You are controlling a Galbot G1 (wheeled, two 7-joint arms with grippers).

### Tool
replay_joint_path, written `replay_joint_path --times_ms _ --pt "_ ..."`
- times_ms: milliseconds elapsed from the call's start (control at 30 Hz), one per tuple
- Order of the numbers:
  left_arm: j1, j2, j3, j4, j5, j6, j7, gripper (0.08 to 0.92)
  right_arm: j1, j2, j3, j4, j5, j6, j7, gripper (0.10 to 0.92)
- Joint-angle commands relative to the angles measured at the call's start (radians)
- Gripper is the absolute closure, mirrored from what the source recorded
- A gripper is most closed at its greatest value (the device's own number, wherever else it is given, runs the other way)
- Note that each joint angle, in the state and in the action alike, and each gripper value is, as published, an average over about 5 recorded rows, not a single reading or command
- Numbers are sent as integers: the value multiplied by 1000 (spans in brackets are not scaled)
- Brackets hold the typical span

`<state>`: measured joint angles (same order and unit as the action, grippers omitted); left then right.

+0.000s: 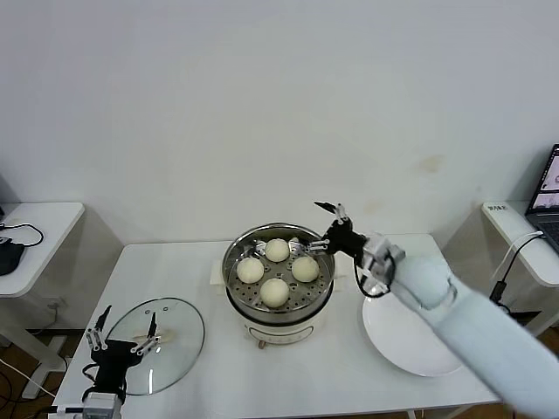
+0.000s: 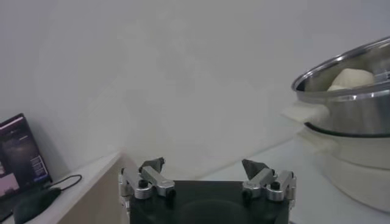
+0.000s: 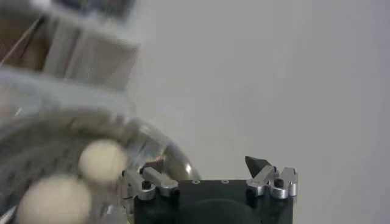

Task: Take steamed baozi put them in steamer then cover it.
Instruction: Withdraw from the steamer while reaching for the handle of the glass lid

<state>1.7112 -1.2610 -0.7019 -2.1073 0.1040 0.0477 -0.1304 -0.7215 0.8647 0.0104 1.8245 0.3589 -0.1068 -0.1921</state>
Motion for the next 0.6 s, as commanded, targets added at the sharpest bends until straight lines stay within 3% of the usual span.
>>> replay_joint_path --times_ms 33,400,600 --pt "-8 12 -15 59 182 -65 -22 177 -664 362 665 107 -90 235 -40 203" --pt "8 91 -108 217 979 -260 -93 177 -879 510 819 176 -118 201 -91 203" --pt "55 114 -129 289 1205 -290 -127 177 -899 538 858 177 -110 202 -59 203"
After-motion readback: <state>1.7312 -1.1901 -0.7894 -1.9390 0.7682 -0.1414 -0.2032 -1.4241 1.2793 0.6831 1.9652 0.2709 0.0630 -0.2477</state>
